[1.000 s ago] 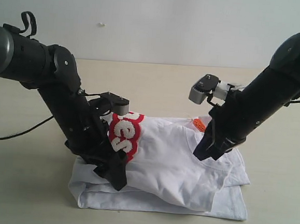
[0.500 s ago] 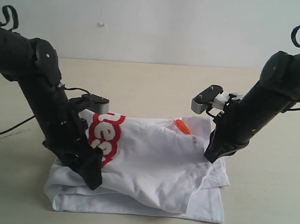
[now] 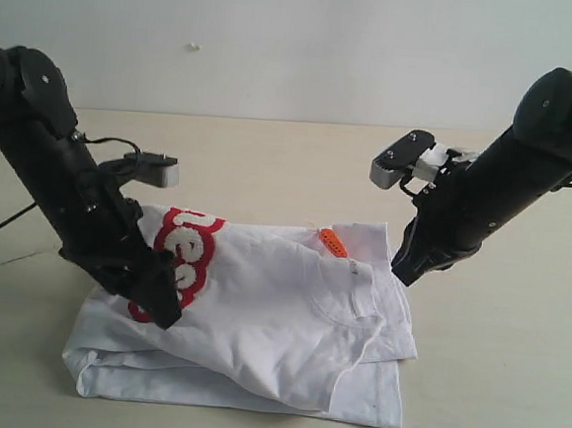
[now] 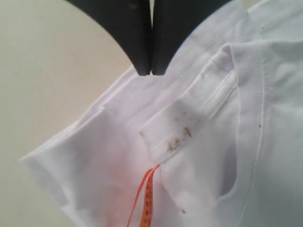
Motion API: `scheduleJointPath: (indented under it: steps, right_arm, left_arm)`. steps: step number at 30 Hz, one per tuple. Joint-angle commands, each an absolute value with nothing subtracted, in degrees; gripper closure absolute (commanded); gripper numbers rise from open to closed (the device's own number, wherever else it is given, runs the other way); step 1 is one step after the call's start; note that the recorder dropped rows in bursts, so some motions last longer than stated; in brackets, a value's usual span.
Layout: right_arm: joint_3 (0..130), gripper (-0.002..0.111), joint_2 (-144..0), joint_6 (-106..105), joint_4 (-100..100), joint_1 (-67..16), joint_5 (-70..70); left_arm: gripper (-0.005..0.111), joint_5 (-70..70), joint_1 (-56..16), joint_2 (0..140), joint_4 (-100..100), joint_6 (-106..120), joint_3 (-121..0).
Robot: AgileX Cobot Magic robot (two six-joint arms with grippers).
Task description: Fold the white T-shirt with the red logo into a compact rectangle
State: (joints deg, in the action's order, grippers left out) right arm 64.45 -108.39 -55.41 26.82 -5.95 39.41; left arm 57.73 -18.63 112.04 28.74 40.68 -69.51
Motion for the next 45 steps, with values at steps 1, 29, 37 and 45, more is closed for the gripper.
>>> scheduleJointPath:
  steps: [1,29,37,45]
  right_arm:
    - [64.43,0.108,-103.65,-52.22,24.31,-5.93,37.45]
    - [49.96,0.108,-66.77,-35.48,23.53,-5.93,28.08]
    - [36.95,0.108,-48.00,-33.56,23.76,-5.93,24.26]
    - [28.98,0.108,-36.93,-33.23,29.52,-5.93,26.62]
  left_arm:
    - [0.004,52.19,-18.44,105.26,31.67,41.72,-69.48]
    - [0.004,22.81,-14.21,53.73,29.66,31.17,-41.79]
    - [0.004,17.28,-14.21,33.67,29.80,28.12,-27.79]
    - [0.004,17.78,-14.21,21.36,31.59,21.36,-17.73]
